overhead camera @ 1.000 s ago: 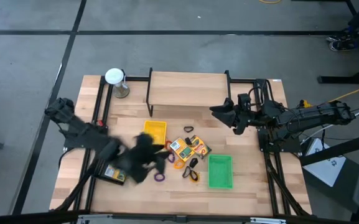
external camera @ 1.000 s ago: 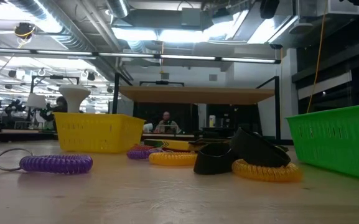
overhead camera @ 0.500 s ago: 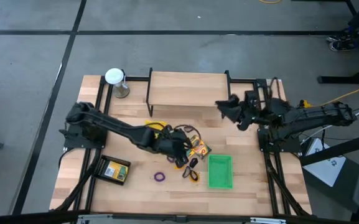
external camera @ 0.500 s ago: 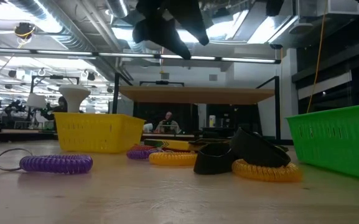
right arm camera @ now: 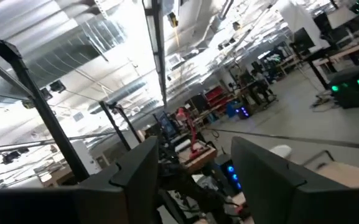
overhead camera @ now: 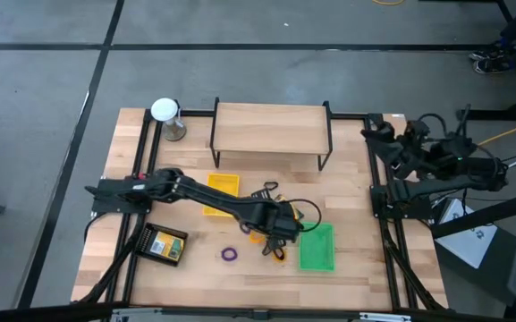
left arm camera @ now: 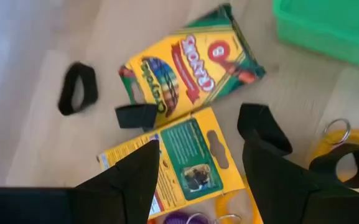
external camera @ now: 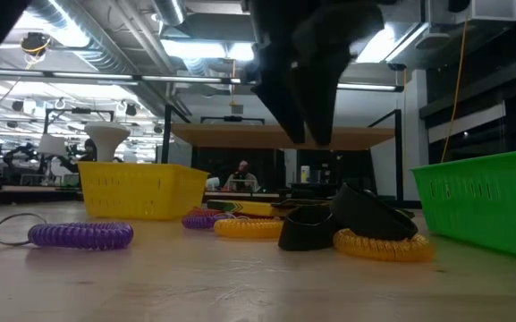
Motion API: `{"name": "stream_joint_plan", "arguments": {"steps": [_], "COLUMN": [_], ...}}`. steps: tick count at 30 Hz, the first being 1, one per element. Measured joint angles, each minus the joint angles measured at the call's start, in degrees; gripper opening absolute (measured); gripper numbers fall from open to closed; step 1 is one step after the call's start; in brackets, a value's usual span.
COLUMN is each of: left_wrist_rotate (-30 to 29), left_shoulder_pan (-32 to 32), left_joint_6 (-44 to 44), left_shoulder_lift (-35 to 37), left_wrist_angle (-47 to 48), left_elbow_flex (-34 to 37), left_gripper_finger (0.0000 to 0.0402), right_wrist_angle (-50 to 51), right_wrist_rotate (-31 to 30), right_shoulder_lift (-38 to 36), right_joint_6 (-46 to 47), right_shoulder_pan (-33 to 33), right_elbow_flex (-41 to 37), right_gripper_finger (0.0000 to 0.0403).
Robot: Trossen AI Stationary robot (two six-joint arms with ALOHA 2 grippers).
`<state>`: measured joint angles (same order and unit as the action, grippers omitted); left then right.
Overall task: Pick & Place Office Desk Supplies
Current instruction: Put the yellow crayon box into the black bin
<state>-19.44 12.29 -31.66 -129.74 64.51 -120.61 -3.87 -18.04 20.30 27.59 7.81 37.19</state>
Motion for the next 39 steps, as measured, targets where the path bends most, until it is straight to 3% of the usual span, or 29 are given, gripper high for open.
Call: {"name": "stream_joint_plan", "arguments": {"steps": [6,14,34,39], "left_wrist_rotate": [1.06,-0.36,-3.2,-1.36], "left_shoulder_pan": [-0.22,-1.2,-0.63,-0.29], "left_joint_6": [-0.14,-3.98,-4.16,-3.61], "left_shoulder_lift": [-4.19,-6.51,-7.95,-10.49], "left_wrist_angle": [3.0,11.51,10.32,9.87], "left_elbow_flex": [-5.22,-5.42,-5.43,-5.43], "left_gripper_finger": [0.0241,0.0249,0.0249,0.0249], "right_wrist_angle": [6.67,10.48,13.98,14.99], "right_wrist_rotate": [-0.42,-0.4,-1.41,-2.1], "right_shoulder_lift": [-3.04,-3.09,-3.09,-3.09], "right_joint_6": [0.31,3.71,14.84,15.74], "right_shoulder_pan": [0.0,0.0,0.0,0.0], "right_elbow_flex": [0.0,-0.02,-0.02,-0.02], "right_gripper_finger": [0.0206,0.0206,0.0206,0.0206]}}
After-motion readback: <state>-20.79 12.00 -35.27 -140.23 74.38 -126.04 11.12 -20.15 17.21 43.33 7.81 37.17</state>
